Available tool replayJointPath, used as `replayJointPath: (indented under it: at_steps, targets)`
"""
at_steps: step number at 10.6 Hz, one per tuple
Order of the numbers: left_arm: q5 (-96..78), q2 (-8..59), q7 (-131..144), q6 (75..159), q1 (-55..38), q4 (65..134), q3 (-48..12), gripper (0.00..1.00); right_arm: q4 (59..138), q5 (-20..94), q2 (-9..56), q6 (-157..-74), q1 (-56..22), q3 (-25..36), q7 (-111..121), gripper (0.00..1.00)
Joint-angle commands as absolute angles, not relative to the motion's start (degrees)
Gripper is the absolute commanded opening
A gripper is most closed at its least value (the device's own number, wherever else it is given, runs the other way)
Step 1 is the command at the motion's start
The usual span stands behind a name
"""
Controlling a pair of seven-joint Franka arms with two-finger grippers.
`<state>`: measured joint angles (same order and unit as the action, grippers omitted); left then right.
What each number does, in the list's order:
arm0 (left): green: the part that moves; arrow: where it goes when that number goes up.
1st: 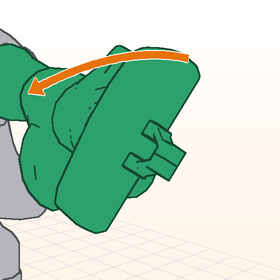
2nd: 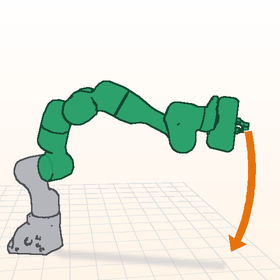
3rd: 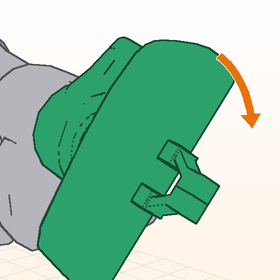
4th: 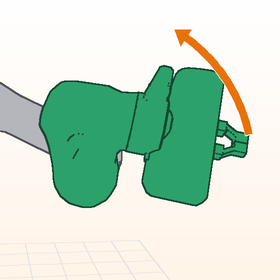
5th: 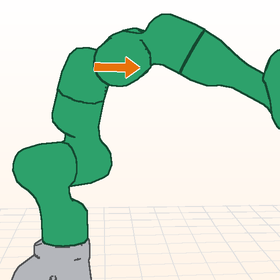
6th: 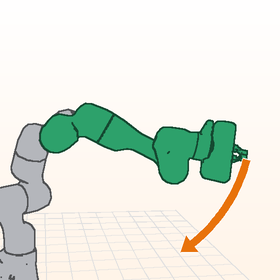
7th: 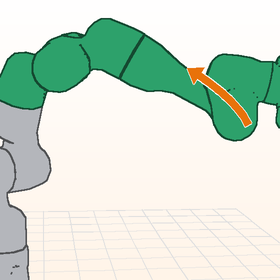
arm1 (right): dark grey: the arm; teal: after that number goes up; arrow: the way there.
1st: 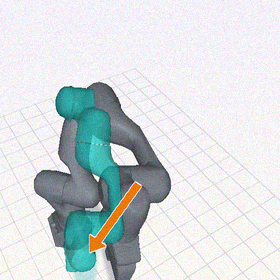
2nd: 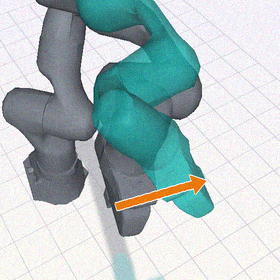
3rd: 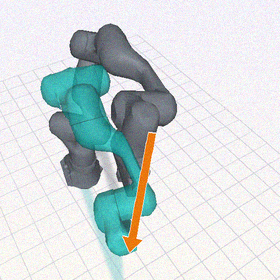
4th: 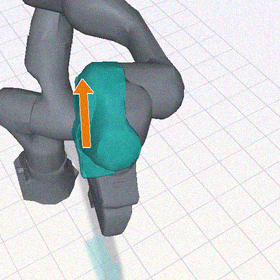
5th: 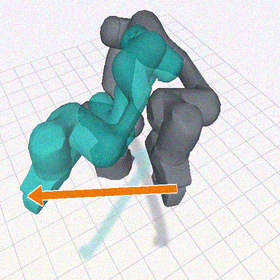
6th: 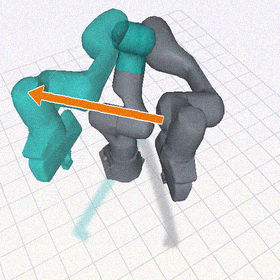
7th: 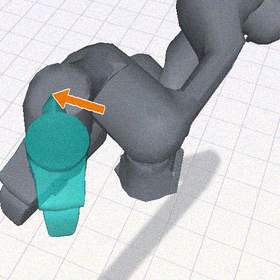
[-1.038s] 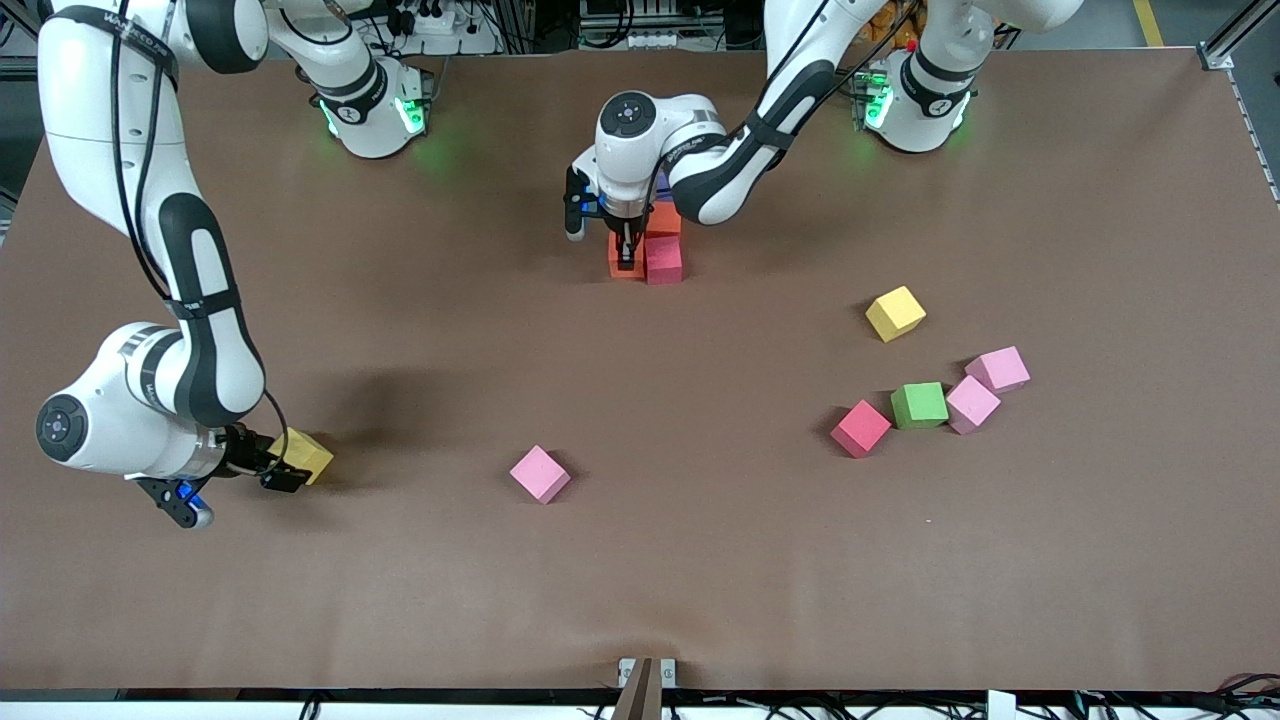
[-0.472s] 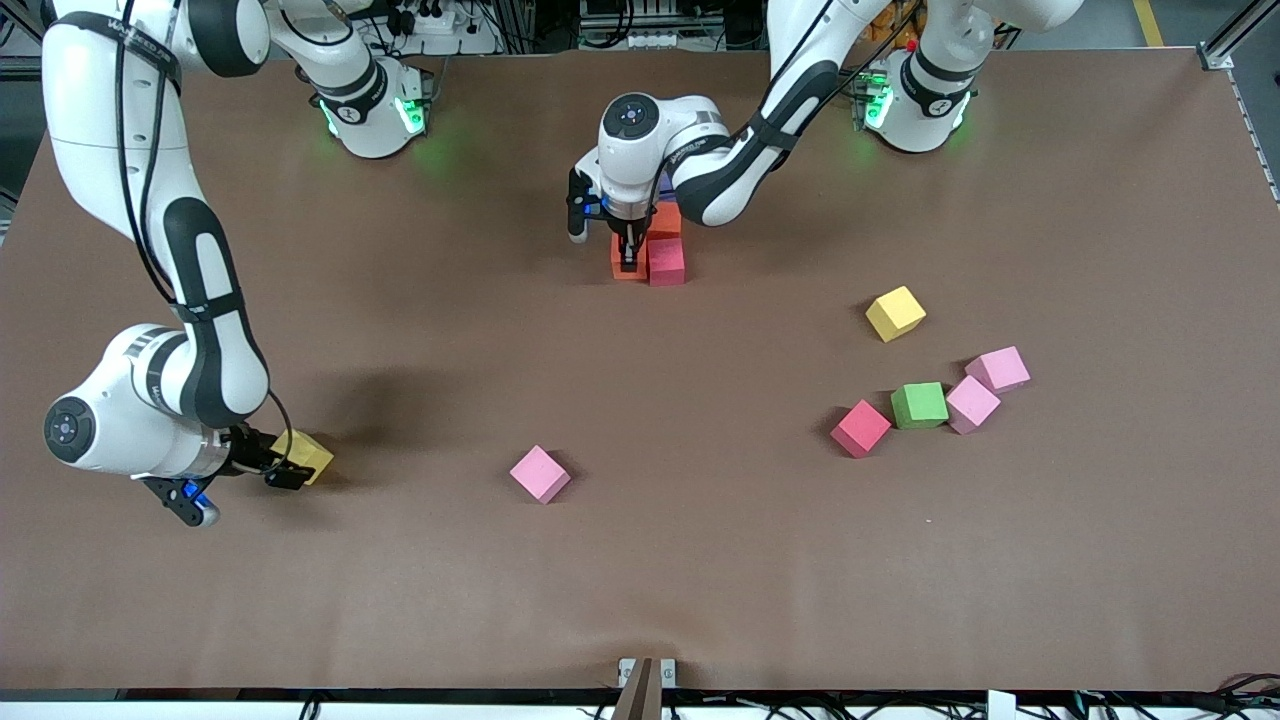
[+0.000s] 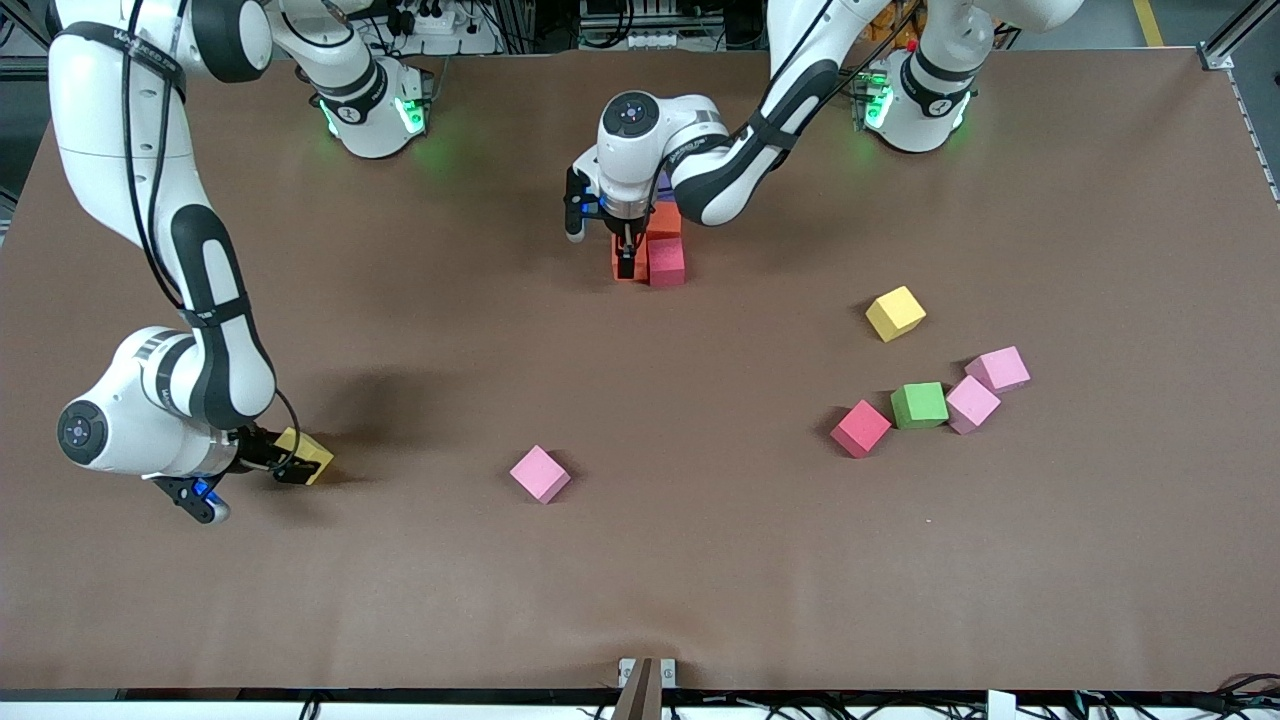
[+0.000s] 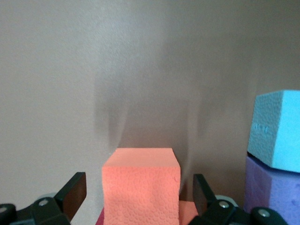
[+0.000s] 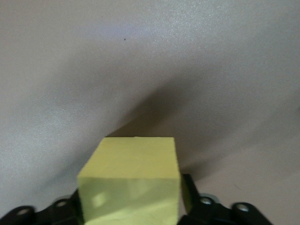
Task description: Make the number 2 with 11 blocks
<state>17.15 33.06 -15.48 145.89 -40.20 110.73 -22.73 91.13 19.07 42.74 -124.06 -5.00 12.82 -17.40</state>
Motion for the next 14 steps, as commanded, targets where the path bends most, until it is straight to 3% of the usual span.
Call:
replayJointPath:
  at_steps: [1, 2, 6, 10, 14]
  targets:
    - [14.69, 29.64, -12.67, 145.81, -39.55, 111.09, -24.34, 1.00, 90.97, 19.86, 42.63, -123.84, -5.80, 13.62, -16.79, 0.50]
    - [13.02, 28.14, -12.22, 145.72, -39.46, 111.09, -24.35, 1.00, 90.97, 19.95, 42.63, -123.84, -5.80, 13.62, -16.79, 0.43]
    - [6.61, 22.60, -12.22, 140.91, -30.97, 109.61, -24.43, 1.00, 92.36, 18.11, 36.94, -123.14, -8.25, 13.54, -12.59, 0.43]
    - [5.27, 23.47, -12.13, 122.29, -18.67, 95.91, -24.08, 1.00, 98.95, 16.79, 27.53, -123.22, -13.61, 12.92, -4.50, 0.44]
    - [5.27, 23.64, -12.04, 120.68, -2.59, 96.59, -23.99, 1.00, 104.40, 16.79, 21.02, -123.75, -19.24, 12.83, 4.26, 0.44]
